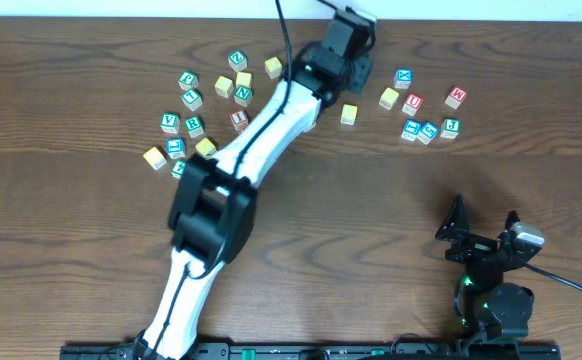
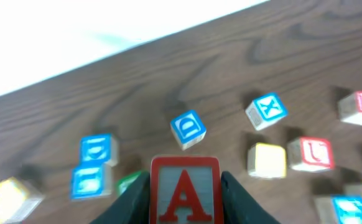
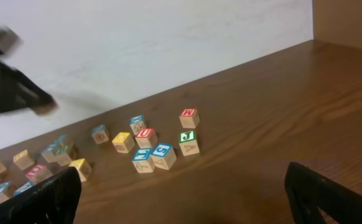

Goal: Spell out AI2
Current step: 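Carry the red A block toward the front and set it down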

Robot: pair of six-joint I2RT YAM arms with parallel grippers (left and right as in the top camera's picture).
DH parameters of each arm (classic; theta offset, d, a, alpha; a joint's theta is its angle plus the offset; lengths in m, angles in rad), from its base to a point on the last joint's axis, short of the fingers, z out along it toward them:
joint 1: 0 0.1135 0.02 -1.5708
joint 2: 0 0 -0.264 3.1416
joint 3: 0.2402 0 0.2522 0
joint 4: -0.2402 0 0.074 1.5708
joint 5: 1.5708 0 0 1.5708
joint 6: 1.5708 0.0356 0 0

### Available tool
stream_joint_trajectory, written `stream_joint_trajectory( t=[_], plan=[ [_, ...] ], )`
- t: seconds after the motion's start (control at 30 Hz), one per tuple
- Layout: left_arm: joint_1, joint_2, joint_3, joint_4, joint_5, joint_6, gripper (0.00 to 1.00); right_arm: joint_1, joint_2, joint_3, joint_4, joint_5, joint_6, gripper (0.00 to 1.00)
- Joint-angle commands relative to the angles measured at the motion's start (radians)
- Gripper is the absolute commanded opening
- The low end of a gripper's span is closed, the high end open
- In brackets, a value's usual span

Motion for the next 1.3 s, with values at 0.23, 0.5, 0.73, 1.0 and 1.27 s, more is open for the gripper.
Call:
stream_joint_trajectory(
  t=[0.23,0.5,0.73,1.0,1.27],
  plan=[
    [0.000,-0.286,0.033,-0.334,-0.020,-0.016,0.31,0.006,-0.004,-0.002,-0.004,0.008,-0.010,0.99],
    [0.010,-0.353,0.033,-0.618,-0.020,-0.101,0.30,0.006,-0.004,-0.002,-0.004,0.008,-0.010,0.99],
    [0.043,-0.352,-0.037,-0.738,-0.019,-0.211,0.27,0.006,-0.004,-0.002,-0.004,0.008,-0.011,0.99],
    [0.055,-0.351,-0.230,-0.644,-0.019,-0.346,0.27,0.006,-0.004,-0.002,-0.004,0.008,-0.011,0.99],
    [0.060,-0.351,-0.466,-0.381,-0.044,-0.439,0.27,0.006,-0.004,-0.002,-0.004,0.008,-0.011,0.99]
  ],
)
